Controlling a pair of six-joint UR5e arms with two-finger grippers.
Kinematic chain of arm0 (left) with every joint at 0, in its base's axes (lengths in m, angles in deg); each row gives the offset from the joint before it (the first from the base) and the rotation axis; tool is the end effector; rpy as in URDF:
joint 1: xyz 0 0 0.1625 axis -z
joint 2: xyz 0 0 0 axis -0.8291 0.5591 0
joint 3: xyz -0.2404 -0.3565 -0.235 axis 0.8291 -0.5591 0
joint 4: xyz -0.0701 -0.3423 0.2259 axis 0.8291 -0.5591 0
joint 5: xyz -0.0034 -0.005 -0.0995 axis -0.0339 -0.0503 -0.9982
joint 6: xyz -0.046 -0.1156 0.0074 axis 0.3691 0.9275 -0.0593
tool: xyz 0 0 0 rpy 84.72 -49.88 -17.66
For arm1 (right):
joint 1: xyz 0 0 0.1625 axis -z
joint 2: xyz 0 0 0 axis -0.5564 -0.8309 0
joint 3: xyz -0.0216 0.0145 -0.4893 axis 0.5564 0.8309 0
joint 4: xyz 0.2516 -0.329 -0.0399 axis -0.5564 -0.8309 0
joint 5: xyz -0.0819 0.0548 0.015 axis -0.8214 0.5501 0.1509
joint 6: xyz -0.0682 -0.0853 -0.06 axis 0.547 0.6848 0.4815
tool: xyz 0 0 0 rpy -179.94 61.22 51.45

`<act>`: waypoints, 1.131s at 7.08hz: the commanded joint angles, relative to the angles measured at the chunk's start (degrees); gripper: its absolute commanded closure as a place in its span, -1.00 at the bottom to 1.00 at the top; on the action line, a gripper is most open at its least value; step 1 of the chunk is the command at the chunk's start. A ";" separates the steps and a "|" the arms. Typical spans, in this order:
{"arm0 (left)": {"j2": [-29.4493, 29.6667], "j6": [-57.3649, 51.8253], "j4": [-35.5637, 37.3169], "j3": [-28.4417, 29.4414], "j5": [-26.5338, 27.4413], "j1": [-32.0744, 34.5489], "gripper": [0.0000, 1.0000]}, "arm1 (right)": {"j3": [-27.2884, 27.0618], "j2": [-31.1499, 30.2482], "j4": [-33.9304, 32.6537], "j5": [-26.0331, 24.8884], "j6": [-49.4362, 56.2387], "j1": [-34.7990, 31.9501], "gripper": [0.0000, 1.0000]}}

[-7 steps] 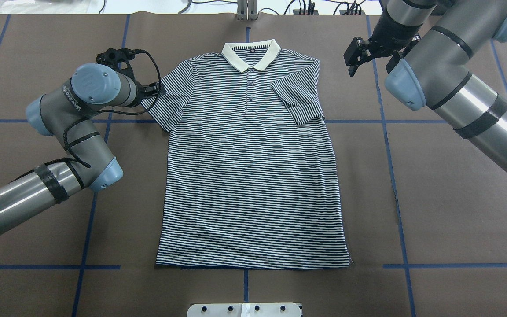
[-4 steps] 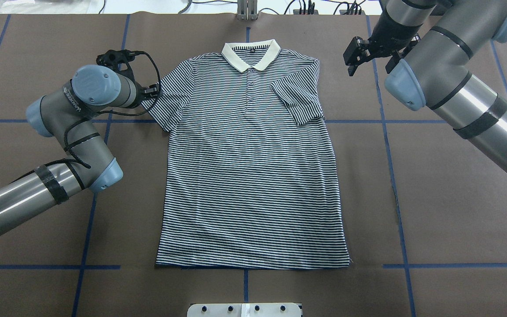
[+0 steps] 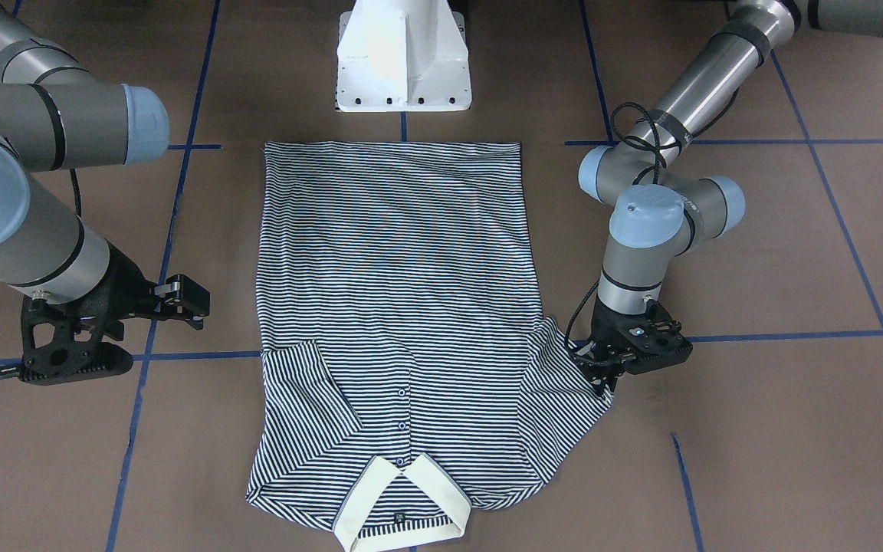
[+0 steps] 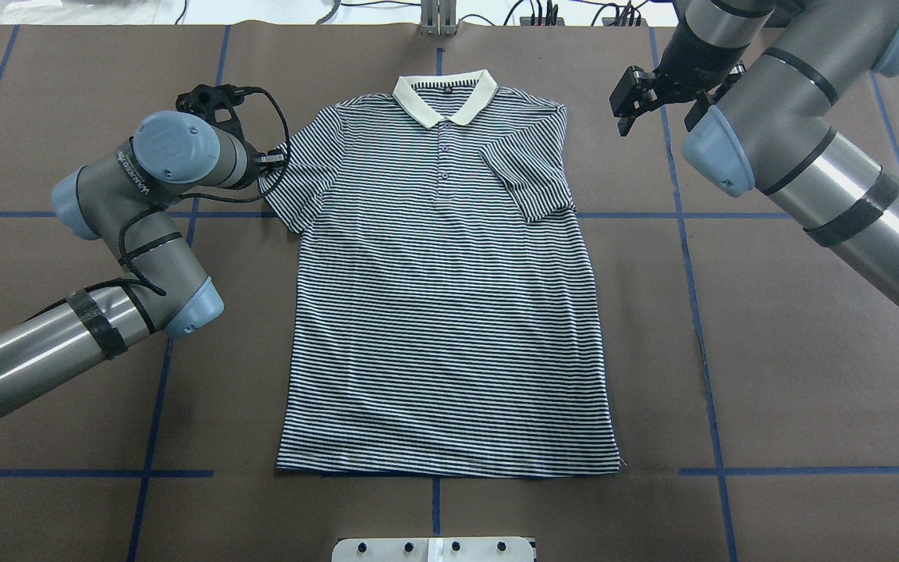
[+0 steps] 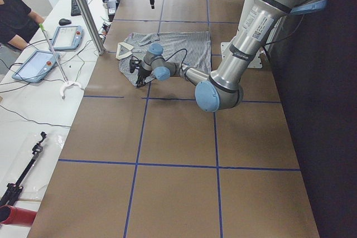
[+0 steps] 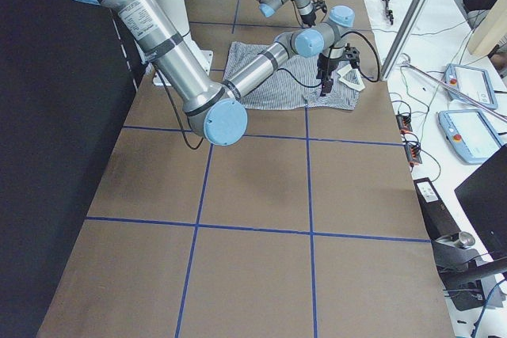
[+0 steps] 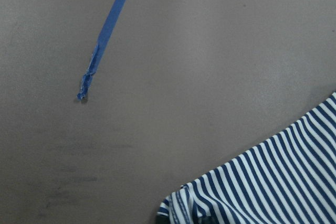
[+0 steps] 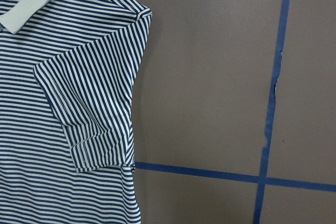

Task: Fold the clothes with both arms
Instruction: 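Release and lift the right gripper while the left arm moves toward the other sleeve, then fold the sleeve nearest the left gripper inward across the shirt body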

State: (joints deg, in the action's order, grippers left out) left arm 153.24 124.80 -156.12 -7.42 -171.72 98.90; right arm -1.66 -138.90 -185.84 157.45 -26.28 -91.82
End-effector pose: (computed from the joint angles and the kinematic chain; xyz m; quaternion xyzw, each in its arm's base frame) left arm 0.5138 -0.6474 0.4626 0.1810 0.3851 -0.1965 0.8833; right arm -0.3503 -0.6668 0.3503 0.0126 -0.3926 -0.0467 0.9184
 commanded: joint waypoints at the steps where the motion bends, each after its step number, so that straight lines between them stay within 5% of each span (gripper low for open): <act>1: 0.48 0.12 1.93 -3.55 -0.58 0.25 1.00 | 0.12 -0.53 0.09 0.02 0.04 0.00 -1.00; 3: 7.12 3.87 13.23 -7.89 -0.76 0.17 1.00 | 0.03 -0.88 0.09 0.02 0.04 0.00 -1.00; 6: 20.32 13.72 10.75 8.85 1.16 -3.16 1.00 | -0.23 -0.88 0.09 0.02 -0.22 -0.09 -1.00; 7: 20.43 14.18 7.78 11.07 2.74 -3.78 0.68 | -0.23 -0.97 0.09 0.02 -1.44 0.00 -1.00; 8: 20.44 13.57 5.75 11.70 2.76 -4.05 -0.96 | -0.23 -0.97 0.09 0.02 -1.46 0.00 -1.00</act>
State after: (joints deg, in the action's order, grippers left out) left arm 173.05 138.25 -147.82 2.37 -169.60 95.42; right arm -1.86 -139.85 -185.75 157.47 -27.33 -91.86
